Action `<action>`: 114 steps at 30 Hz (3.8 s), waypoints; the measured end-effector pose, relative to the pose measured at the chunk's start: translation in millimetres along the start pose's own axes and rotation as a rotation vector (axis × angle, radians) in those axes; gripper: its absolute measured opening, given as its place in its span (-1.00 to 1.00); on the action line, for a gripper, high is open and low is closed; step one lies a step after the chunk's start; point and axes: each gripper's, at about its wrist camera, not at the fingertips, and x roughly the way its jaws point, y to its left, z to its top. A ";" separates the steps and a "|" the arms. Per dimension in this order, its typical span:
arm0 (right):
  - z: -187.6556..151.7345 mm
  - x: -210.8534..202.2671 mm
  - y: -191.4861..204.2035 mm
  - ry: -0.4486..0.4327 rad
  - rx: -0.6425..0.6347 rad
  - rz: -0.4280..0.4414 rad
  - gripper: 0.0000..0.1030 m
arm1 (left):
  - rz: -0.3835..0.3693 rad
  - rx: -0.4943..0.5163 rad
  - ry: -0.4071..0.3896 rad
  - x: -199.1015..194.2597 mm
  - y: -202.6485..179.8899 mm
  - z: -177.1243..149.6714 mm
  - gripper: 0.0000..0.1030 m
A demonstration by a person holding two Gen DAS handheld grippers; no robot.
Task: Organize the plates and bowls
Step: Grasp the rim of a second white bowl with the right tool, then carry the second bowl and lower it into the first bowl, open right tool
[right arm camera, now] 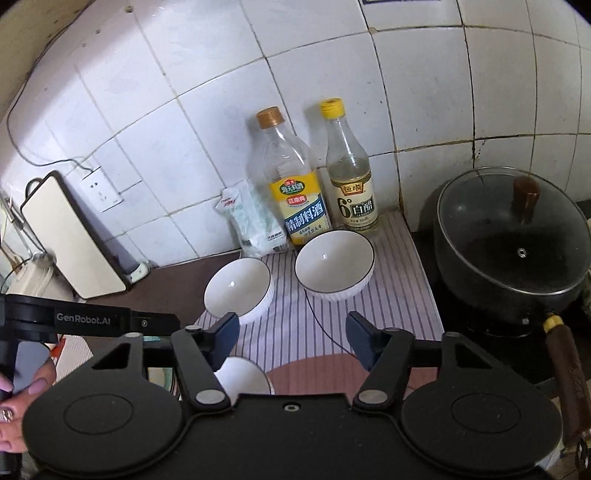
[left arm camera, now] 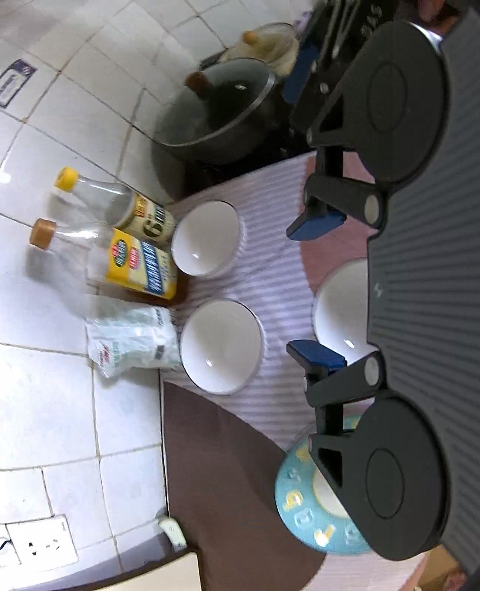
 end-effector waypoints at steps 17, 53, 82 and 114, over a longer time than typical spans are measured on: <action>45.8 137.0 -80.3 0.106 0.045 0.001 -0.01 | 0.035 -0.186 -0.052 129.3 -23.0 24.1 0.12; 48.6 169.7 -76.8 0.168 0.086 -0.043 -0.71 | 0.011 -0.055 0.072 152.5 -40.4 22.4 -0.71; -35.5 34.0 47.5 0.088 0.108 -0.009 -0.71 | -0.014 0.008 0.152 -9.9 8.1 -48.0 -0.72; -67.4 114.5 83.5 0.265 -0.157 -0.142 -0.72 | 0.126 0.065 0.307 67.8 26.0 -68.7 -0.72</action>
